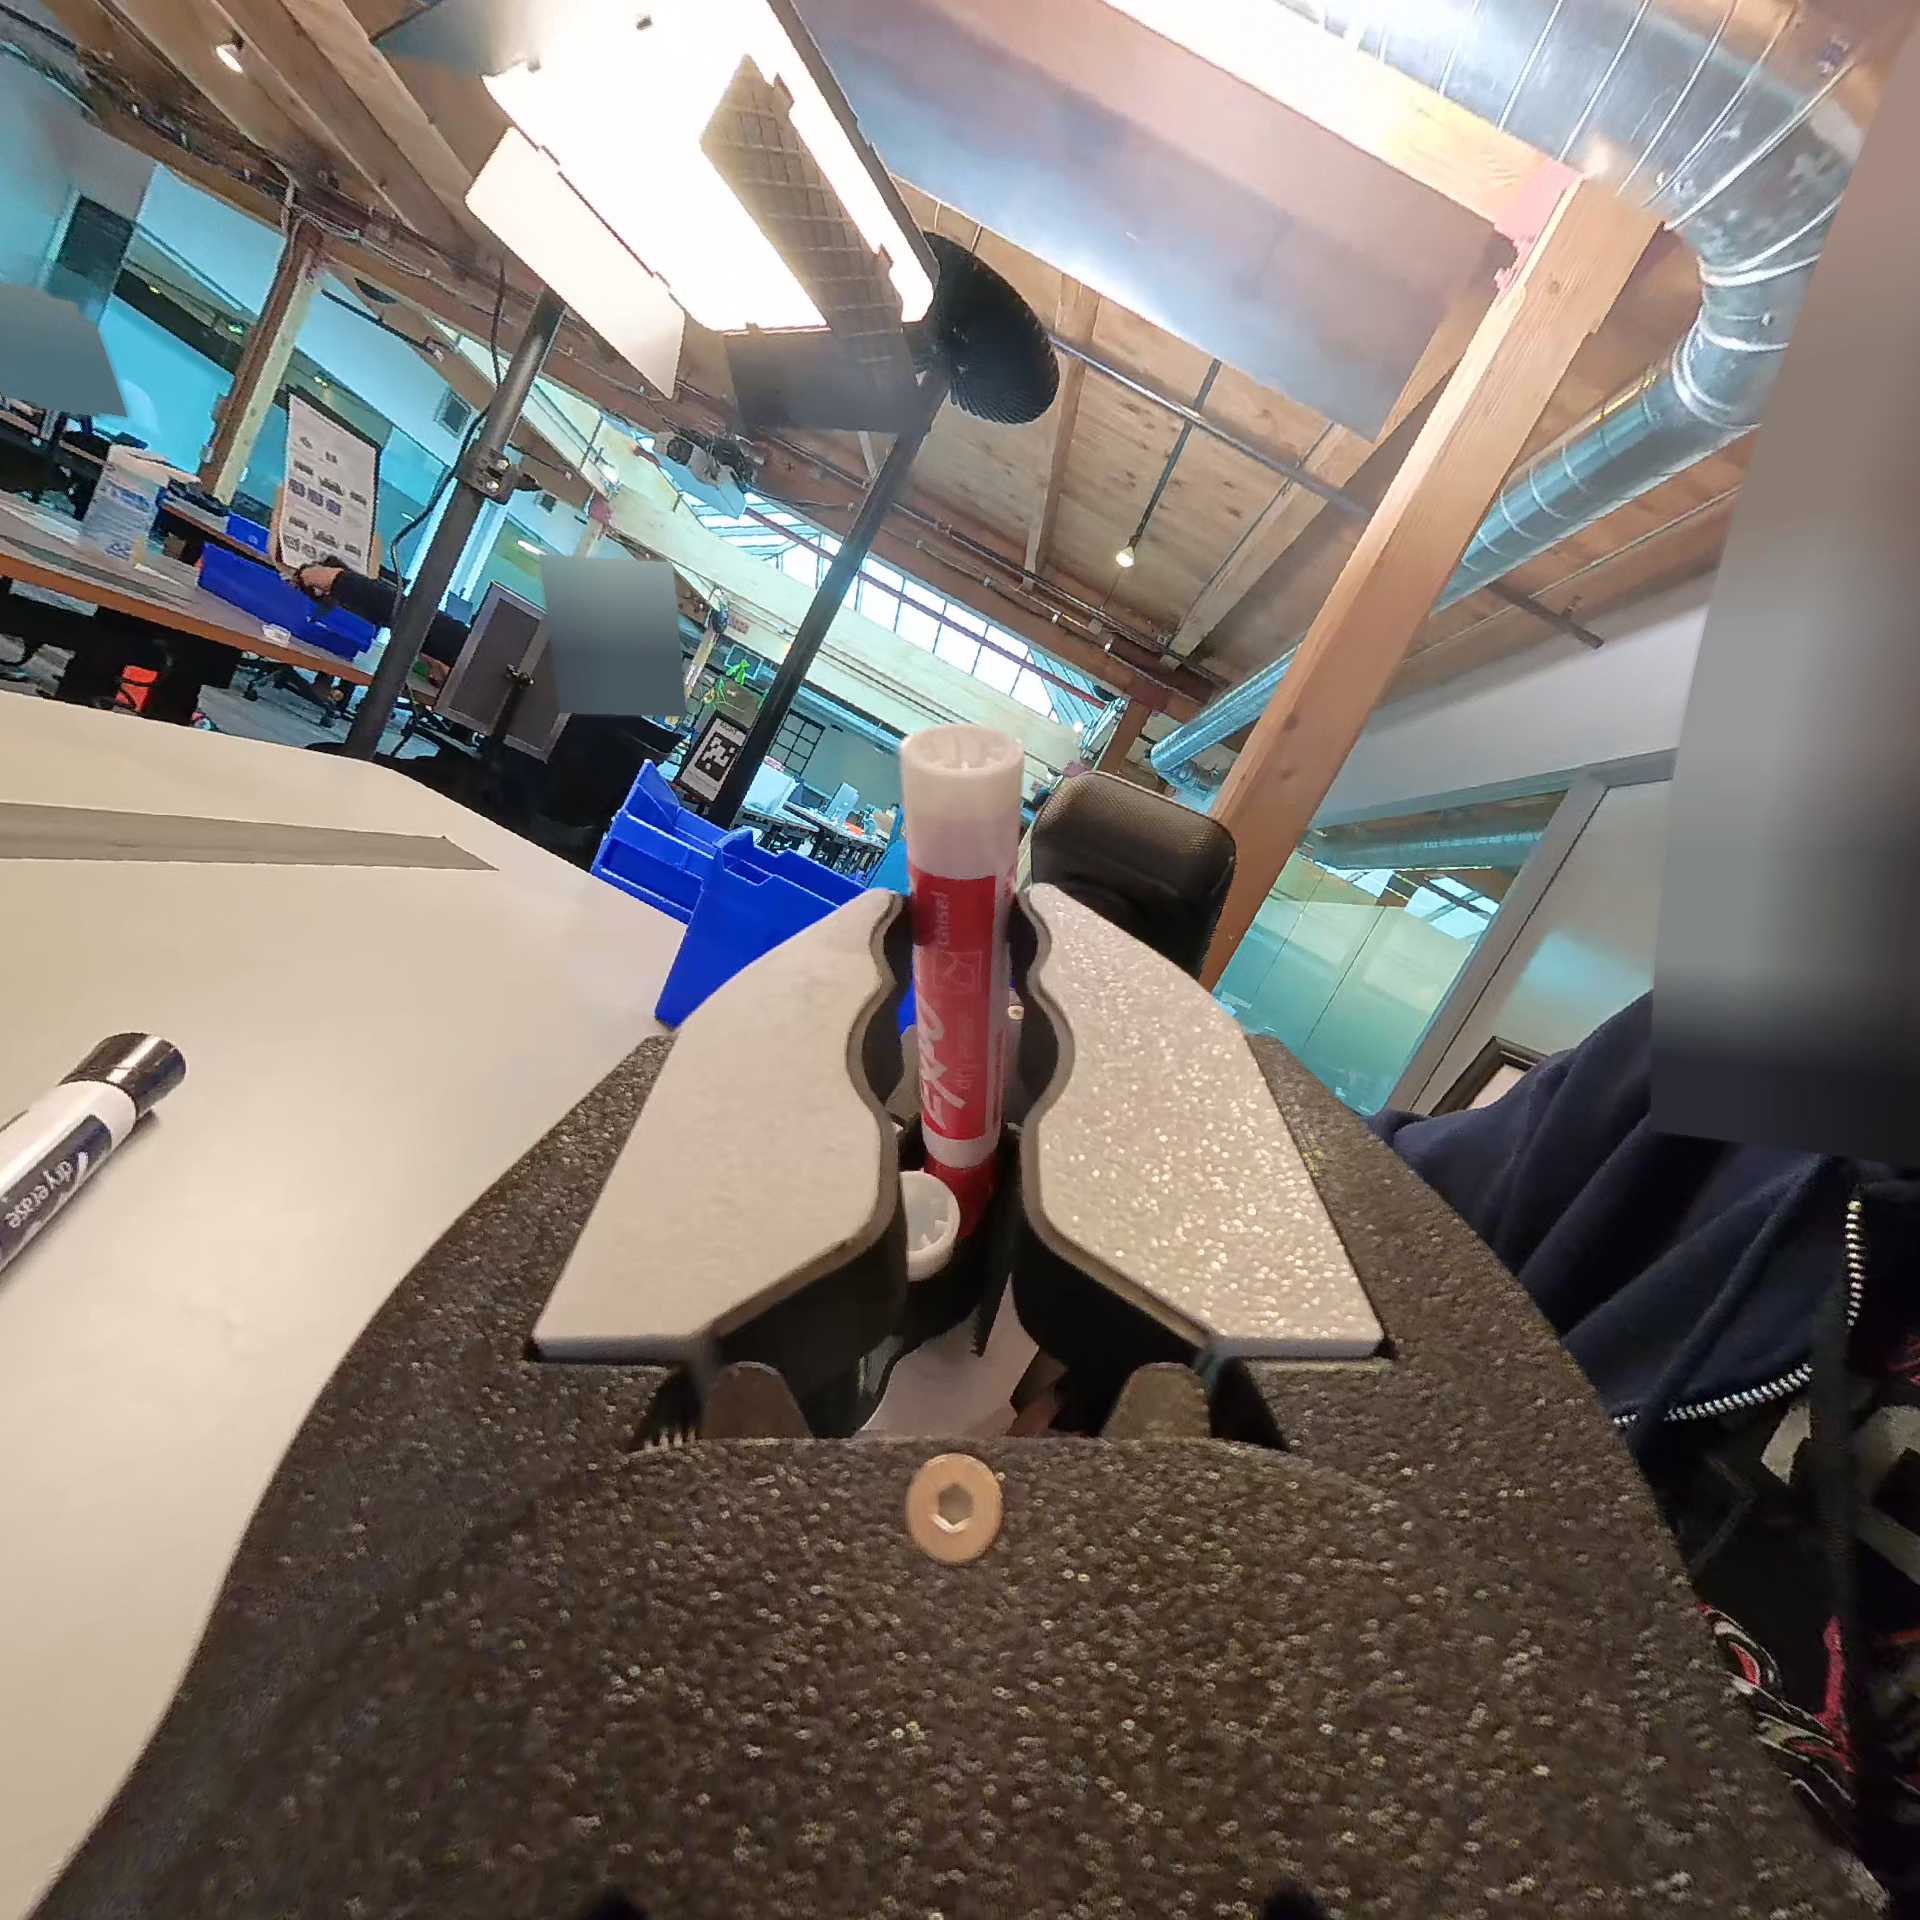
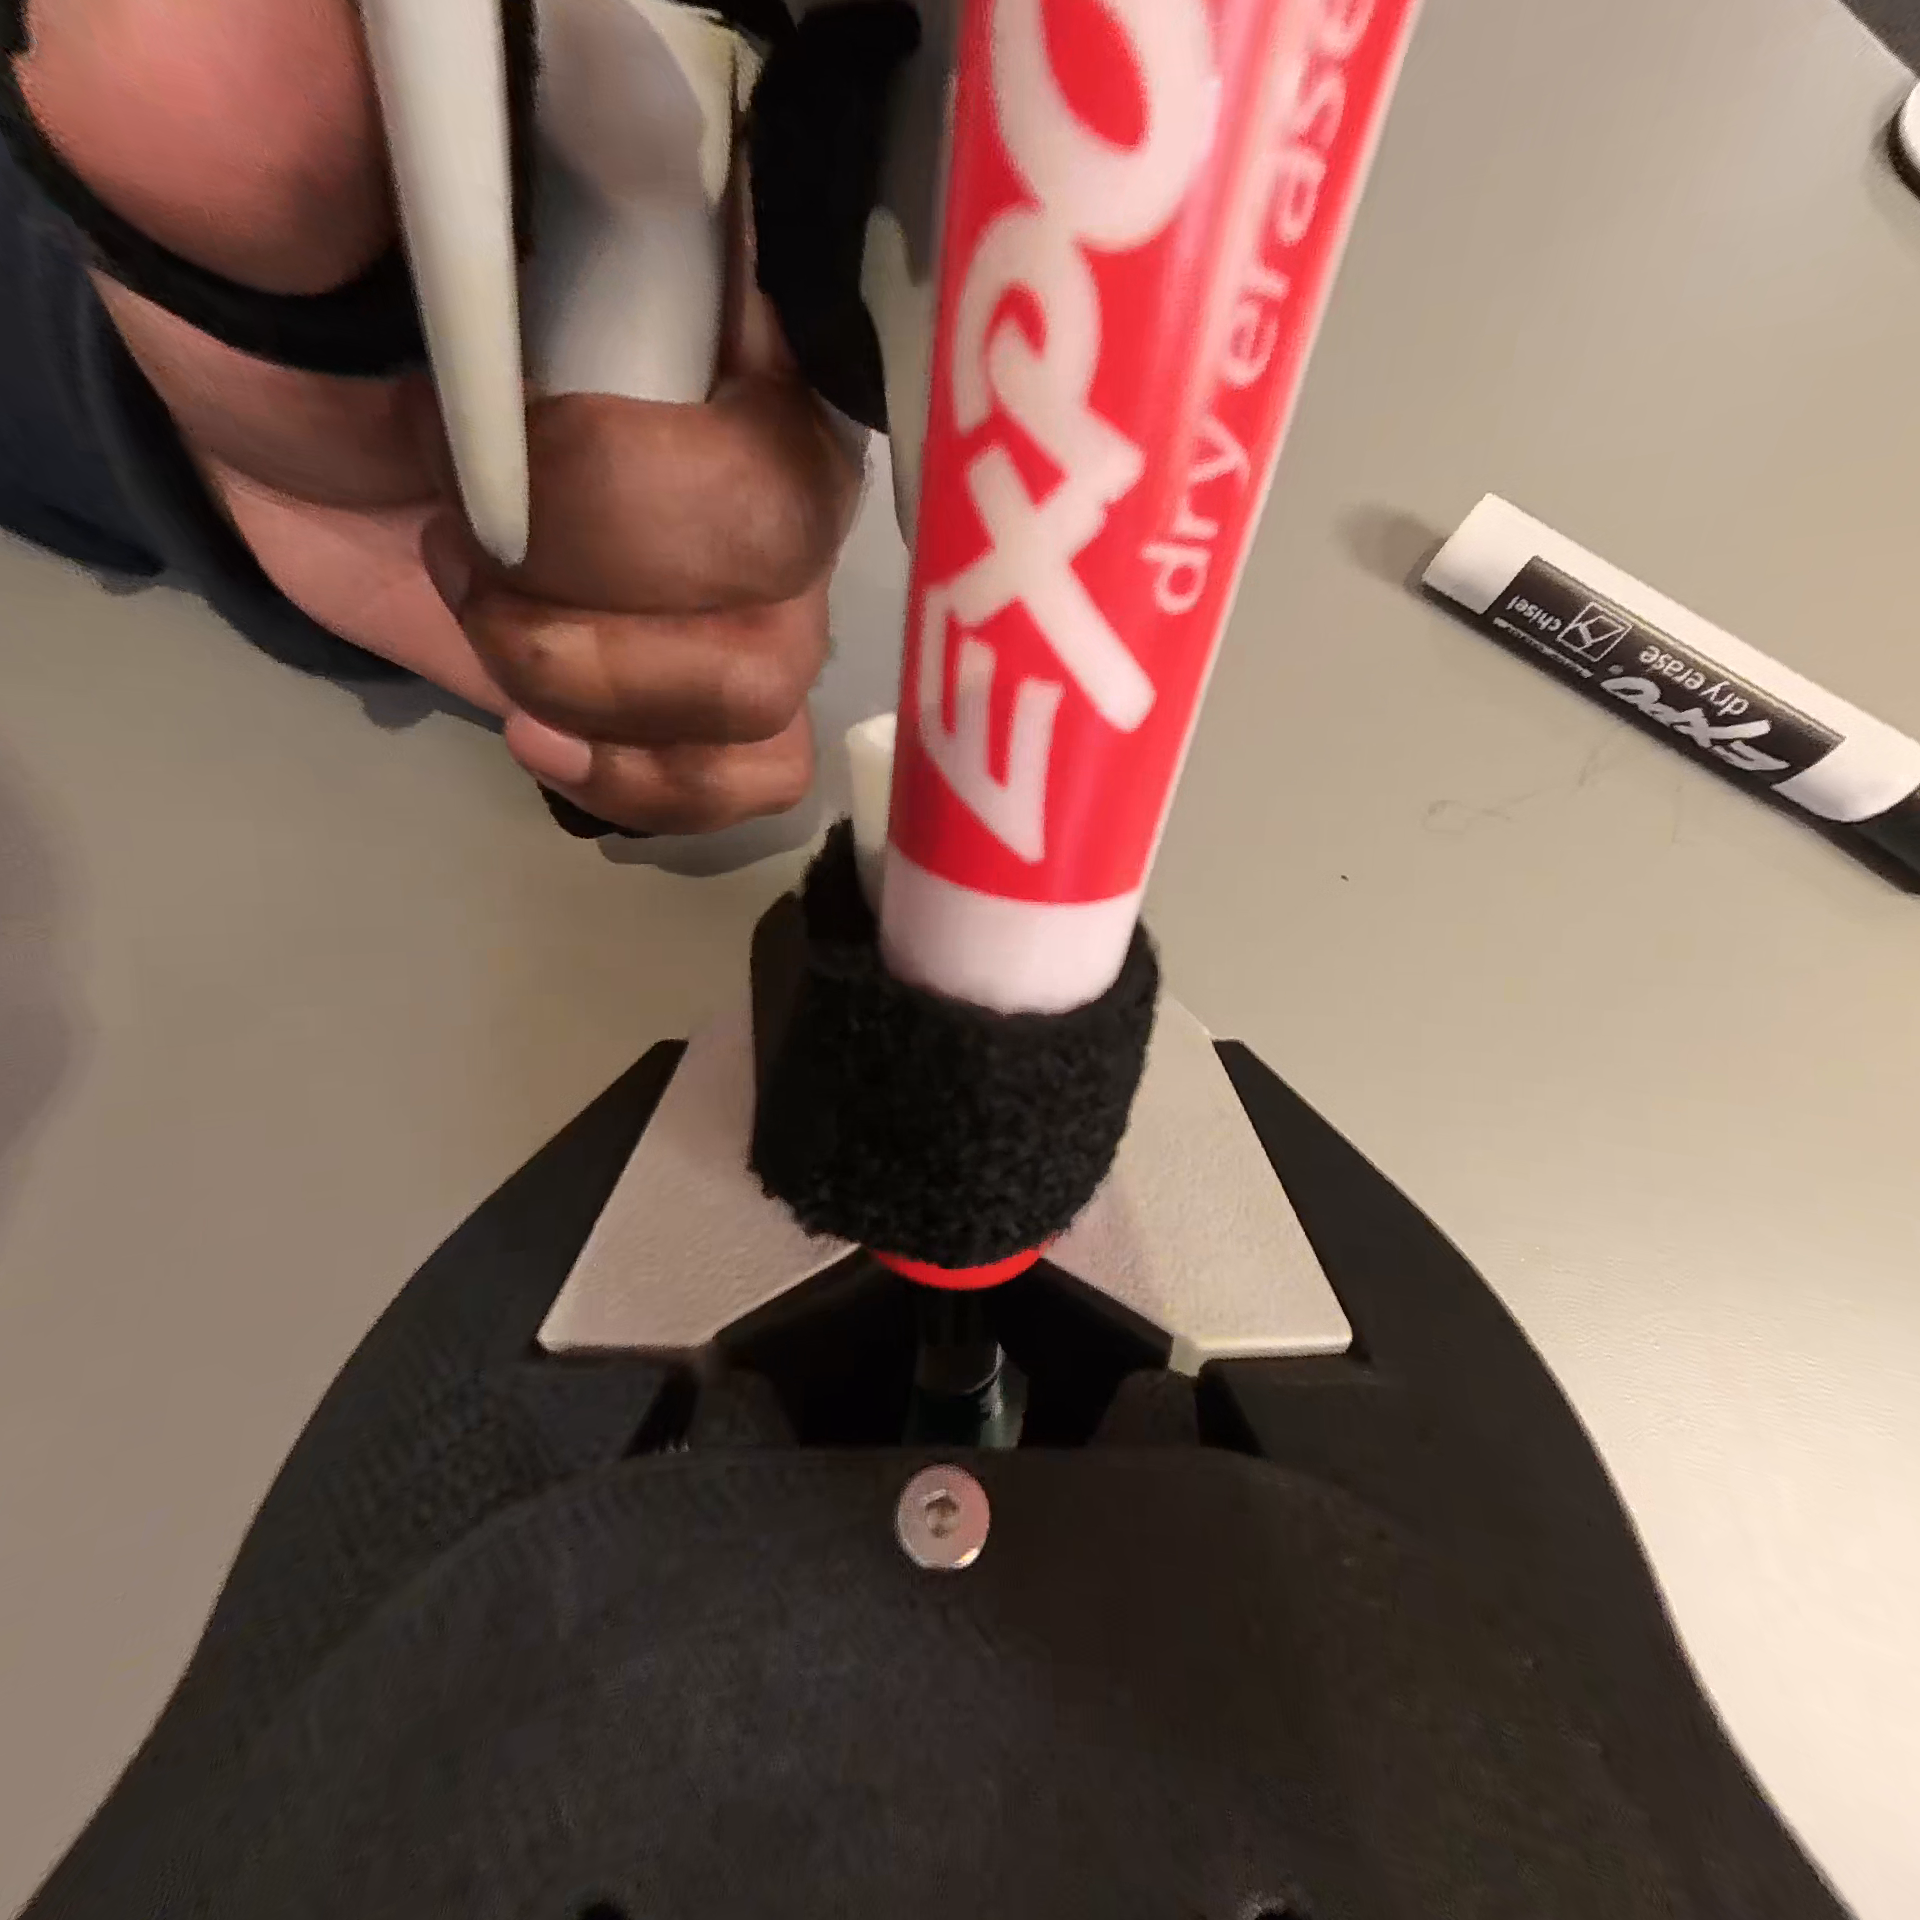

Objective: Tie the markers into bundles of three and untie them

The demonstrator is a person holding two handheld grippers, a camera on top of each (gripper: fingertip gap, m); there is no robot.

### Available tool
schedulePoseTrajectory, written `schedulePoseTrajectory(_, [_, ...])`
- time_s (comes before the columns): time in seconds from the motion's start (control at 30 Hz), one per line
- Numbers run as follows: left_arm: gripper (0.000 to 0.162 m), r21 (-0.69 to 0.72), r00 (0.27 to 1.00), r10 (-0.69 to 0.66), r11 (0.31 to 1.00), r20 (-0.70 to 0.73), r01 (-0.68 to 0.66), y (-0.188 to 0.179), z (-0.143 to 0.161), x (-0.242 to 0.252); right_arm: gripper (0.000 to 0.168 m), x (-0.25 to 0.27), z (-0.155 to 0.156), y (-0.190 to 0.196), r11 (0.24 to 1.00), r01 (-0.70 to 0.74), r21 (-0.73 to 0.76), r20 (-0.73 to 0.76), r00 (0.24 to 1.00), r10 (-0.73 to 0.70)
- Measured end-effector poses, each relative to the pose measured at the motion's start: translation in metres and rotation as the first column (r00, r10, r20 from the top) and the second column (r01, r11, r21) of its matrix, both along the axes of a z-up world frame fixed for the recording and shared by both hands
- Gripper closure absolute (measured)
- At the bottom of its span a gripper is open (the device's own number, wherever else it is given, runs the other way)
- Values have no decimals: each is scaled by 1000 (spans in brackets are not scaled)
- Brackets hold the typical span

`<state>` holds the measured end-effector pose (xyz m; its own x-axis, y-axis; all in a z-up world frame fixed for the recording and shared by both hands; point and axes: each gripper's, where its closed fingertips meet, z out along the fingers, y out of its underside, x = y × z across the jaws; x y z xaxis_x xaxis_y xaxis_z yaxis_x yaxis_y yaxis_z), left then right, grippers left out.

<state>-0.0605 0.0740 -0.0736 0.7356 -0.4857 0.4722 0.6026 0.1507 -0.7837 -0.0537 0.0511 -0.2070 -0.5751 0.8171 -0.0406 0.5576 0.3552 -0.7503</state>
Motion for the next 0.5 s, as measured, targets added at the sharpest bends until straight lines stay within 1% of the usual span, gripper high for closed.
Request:
schedulePoseTrajectory(0.13, [144, 29, 1000, -17, 999, -6, 17, -2, 8, 4, 158, 1, -2, -1, 1000, -4, 15, 21, 1000, 4])
schedulePoseTrajectory(0.23, [144, 30, 998, 1, 1000, -63, 1, -1, 12, 10, 159, 2, -2, -5, 1000, -22, 16, 33, 999, 22])
schedulePoseTrajectory(0.33, [144, 27, 997, 0, 1000, -76, 2, -1, 14, 12, 160, 4, -2, -11, 999, -46, 27, 48, 998, 45])
schedulePoseTrajectory(0.47, [144, 21, 995, 61, 998, -85, -60, -3, 13, 5, 157, 7, 1, -18, 997, -71, -7, 71, 995, 71])
schedulePoseTrajectory(0.5, [144, 25, 994, 80, 997, -79, -79, -4, 12, 2, 159, 7, 3, -20, 997, -73, -29, 73, 994, 75])
